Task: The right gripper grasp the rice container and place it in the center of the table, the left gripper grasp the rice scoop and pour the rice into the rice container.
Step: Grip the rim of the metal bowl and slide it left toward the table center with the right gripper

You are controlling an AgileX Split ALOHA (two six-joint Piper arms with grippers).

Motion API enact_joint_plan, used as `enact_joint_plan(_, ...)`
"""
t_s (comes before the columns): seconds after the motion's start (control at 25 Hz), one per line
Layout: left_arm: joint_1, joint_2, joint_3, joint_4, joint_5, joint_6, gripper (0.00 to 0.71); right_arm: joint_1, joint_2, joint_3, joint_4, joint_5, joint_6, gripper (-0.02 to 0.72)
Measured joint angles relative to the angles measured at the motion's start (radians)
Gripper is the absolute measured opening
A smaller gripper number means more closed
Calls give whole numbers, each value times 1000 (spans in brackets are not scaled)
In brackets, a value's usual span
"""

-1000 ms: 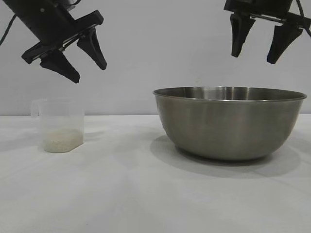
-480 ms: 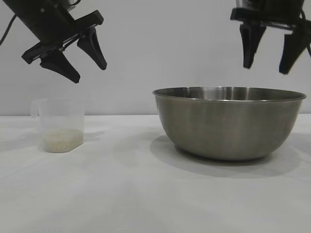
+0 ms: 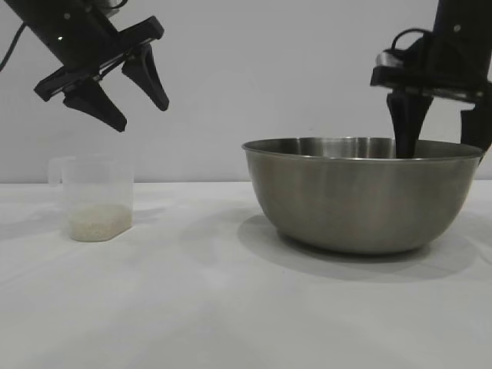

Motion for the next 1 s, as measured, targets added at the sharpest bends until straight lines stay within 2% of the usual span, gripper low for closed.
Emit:
enact_joint_plan(0.04, 0, 0, 0, 0, 0, 0, 426, 2, 2, 2, 2, 0, -2, 57)
enact_joint_plan(0.08, 0, 0, 0, 0, 0, 0, 426, 6, 2, 2, 7, 2, -5, 60)
enact_joint_plan(0.12, 0, 0, 0, 0, 0, 0, 426, 17, 0, 2, 9, 2, -7, 0)
enact_joint_plan(0.4, 0, 0, 0, 0, 0, 0, 426, 110, 0, 2, 46, -4, -5, 0)
enact_joint_plan(0.88, 0, 0, 0, 0, 0, 0, 426, 155, 2, 2, 88, -5, -3, 0)
enact_joint_plan(0.92, 0, 0, 0, 0, 0, 0, 426, 155, 2, 2, 90, -5, -3, 60)
enact_joint_plan(0.96, 0, 0, 0, 0, 0, 0, 426, 155, 2, 2, 90, -5, -3, 60)
enact_joint_plan(1.0, 0, 0, 0, 0, 0, 0, 426, 155, 2, 2, 90, -5, -3, 109)
